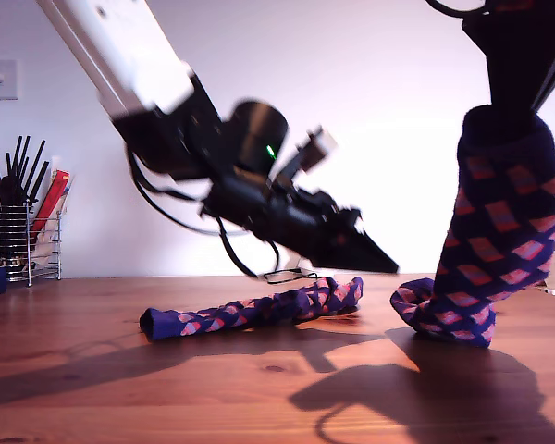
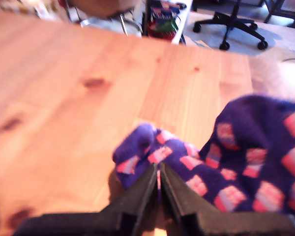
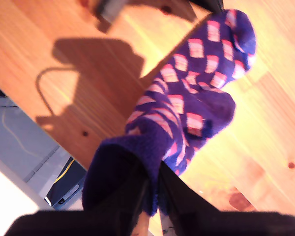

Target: Fold the socks in front of you. After folding them, place them to the left side.

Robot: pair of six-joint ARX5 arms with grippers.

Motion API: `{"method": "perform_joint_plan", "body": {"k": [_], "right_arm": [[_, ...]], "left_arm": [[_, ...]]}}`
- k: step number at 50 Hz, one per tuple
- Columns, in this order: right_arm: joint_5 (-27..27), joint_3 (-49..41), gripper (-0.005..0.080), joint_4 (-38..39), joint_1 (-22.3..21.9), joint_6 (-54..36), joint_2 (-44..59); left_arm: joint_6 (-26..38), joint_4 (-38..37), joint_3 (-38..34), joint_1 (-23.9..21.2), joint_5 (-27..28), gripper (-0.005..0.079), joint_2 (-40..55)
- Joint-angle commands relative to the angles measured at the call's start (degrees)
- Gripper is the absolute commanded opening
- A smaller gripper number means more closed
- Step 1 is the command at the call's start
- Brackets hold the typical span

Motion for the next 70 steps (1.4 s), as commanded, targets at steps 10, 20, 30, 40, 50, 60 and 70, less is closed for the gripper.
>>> {"method": "perform_joint_plan", "body": {"k": [10,20,30,40,50,60,70], "right_arm": [[-0.46,-0.57,-0.0012,0.96,0.74,0.77,0.79],[-2.62,-2.64,-0.0012,1.22,0.94,0.77,2.78],[-2.84,-3.06,-0.0012,2.82,2.01,0.74,4.44],[-3.65,-3.06,-0.0012,4.02,2.34,0.74,4.44],[-5.90,-3.08,-0.0012,6.93,3.15,0.52,4.55],[-6.08,-3.08,-0.0012,6.08,3.48,0.13,5.68],[-6.38,-3.08,-0.0012,4.94,3.67,0.15,8.28]], "left_arm": [[-0.09,-1.62,6.71,-1.31,1.36,-0.0023,6.56],[-0.09,-6.43,11.76,-1.22,1.07,-0.0023,11.19],[0.11,-7.54,12.55,-1.25,0.94,-0.0023,13.46],[0.44,-6.93,12.55,-0.83,-1.81,-0.0024,14.05],[2.75,-6.58,13.42,-0.66,-4.22,-0.0024,14.86],[2.71,-9.25,17.44,-0.33,-4.37,-0.0024,17.07],[4.61,-14.56,20.70,0.02,-4.39,-0.0024,17.99]]}}
